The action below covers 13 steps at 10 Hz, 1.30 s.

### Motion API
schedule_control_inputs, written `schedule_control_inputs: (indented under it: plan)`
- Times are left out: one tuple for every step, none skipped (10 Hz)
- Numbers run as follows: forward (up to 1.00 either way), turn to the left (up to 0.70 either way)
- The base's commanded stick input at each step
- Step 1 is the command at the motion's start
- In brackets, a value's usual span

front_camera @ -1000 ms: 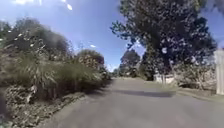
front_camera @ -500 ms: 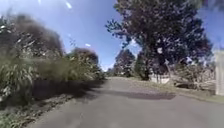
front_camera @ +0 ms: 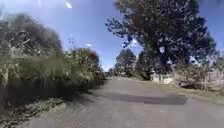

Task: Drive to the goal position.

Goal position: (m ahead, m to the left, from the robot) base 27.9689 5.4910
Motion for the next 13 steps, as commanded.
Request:
schedule_control_inputs:
  plan:
    - [1.00, 0.00]
    - [1.00, 0.00]
    - [1.00, 0.00]
    - [1.00, 0.00]
    - [1.00, 0.00]
    - [1.00, 0.00]
    - [1.00, 0.00]
    - [1.00, 0.00]
    - [1.00, 0.00]
    - [1.00, 0.00]
    - [1.00, 0.00]
    - [1.00, 0.00]
    - [1.00, 0.00]
